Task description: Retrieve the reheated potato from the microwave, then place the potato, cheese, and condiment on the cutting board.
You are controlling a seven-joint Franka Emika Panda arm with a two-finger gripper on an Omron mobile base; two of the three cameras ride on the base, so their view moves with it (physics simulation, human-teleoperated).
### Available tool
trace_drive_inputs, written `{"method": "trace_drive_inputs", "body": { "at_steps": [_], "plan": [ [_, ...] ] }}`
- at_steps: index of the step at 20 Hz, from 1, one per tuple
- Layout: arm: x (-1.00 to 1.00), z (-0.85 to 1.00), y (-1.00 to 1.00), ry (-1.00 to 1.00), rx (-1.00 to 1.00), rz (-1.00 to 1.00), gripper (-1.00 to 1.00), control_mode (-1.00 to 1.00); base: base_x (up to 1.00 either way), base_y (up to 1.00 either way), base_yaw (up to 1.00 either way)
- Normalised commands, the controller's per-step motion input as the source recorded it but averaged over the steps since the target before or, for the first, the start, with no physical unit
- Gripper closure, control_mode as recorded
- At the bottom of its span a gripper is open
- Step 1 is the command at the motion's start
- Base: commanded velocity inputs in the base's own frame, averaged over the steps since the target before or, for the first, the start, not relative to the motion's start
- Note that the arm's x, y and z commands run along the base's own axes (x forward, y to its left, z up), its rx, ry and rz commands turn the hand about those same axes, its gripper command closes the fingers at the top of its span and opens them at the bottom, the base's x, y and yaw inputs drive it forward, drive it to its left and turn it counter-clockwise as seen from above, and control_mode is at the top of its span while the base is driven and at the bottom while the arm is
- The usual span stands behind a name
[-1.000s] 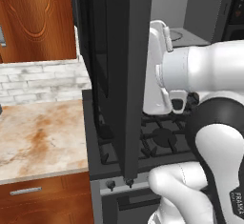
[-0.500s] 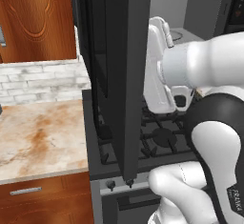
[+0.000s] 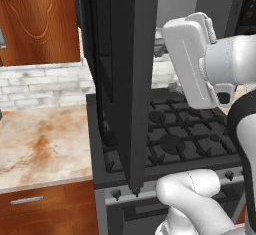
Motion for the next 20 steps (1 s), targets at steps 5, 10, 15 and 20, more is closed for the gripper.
{"method": "trace_drive_inputs", "body": {
  "at_steps": [5,10,15,20],
  "plan": [
    [0.13,0.11,-0.47,-0.02,-0.14,0.0,-1.0,-1.0,0.0,0.0,0.0],
    [0.09,0.06,-0.44,-0.05,-0.15,0.02,-1.0,-1.0,0.0,0.0,0.0],
    [0.18,0.0,-0.4,-0.05,-0.18,0.07,-1.0,-1.0,0.0,0.0,0.0],
    [0.25,0.0,-0.38,-0.06,-0.13,0.08,-1.0,-1.0,0.0,0.0,0.0]
  ]
}}
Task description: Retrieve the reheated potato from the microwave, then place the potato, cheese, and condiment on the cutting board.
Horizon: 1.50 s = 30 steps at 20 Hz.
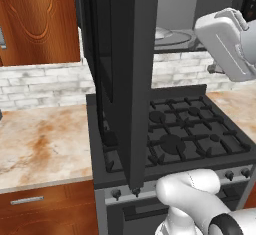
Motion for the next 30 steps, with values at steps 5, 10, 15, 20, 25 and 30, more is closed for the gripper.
{"method": "trace_drive_inputs", "body": {
  "at_steps": [5,10,15,20,25,30],
  "plan": [
    [0.38,0.0,-0.29,-0.01,-0.09,0.06,-1.0,-1.0,0.0,0.0,0.0],
    [0.4,0.01,-0.15,-0.16,-0.12,0.14,-1.0,-1.0,0.0,0.0,0.0],
    [0.43,-0.02,-0.09,-0.3,-0.24,0.16,-1.0,-1.0,0.0,0.0,0.0],
    [0.61,0.0,-0.01,-0.06,-0.24,0.02,-1.0,-1.0,0.0,0.0,0.0],
    [0.67,0.01,0.0,0.0,-0.15,0.01,-1.0,-1.0,0.0,0.0,0.0],
    [0.68,-0.04,0.0,-0.04,-0.09,0.04,-1.0,-1.0,0.0,0.0,0.0]
  ]
}}
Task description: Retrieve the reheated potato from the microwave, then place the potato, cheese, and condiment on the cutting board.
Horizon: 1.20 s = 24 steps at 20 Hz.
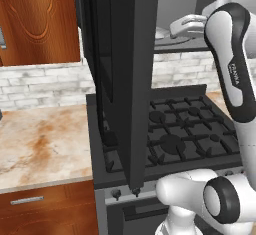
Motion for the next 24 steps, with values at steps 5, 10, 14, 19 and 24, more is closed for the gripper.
{"method": "trace_drive_inputs", "body": {
  "at_steps": [5,10,14,19,24],
  "plan": [
    [0.63,-0.13,0.07,-0.1,-0.02,0.08,-1.0,-1.0,0.0,0.0,0.0],
    [0.73,-0.11,0.07,-0.07,0.0,0.06,-1.0,-1.0,0.0,0.0,0.0],
    [0.74,-0.12,0.03,0.0,-0.01,0.02,-1.0,-1.0,0.0,0.0,0.0],
    [0.75,-0.04,0.04,0.0,-0.01,0.01,-1.0,-1.0,0.0,0.0,0.0],
    [0.65,-0.03,0.08,0.0,-0.06,0.01,-1.0,-1.0,0.0,0.0,0.0]
  ]
}}
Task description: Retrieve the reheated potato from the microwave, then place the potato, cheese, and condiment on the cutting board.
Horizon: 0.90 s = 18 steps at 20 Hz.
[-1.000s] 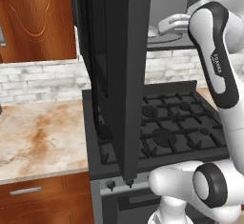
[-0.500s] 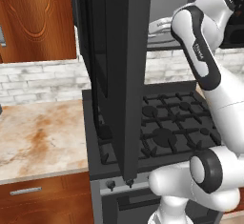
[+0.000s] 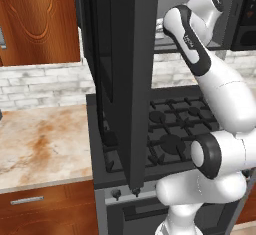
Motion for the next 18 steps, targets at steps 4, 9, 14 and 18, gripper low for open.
{"method": "trace_drive_inputs", "body": {
  "at_steps": [4,9,14,18],
  "plan": [
    [0.66,0.0,0.04,0.0,-0.05,0.0,-1.0,-1.0,0.0,0.0,0.0],
    [0.61,0.0,0.0,0.05,-0.01,0.0,-1.0,-1.0,0.0,0.0,0.0],
    [0.58,-0.02,0.02,0.05,0.0,0.0,-1.0,-1.0,0.0,0.0,0.0],
    [0.58,-0.08,0.02,0.05,0.0,0.0,-1.0,-1.0,0.0,0.0,0.0]
  ]
}}
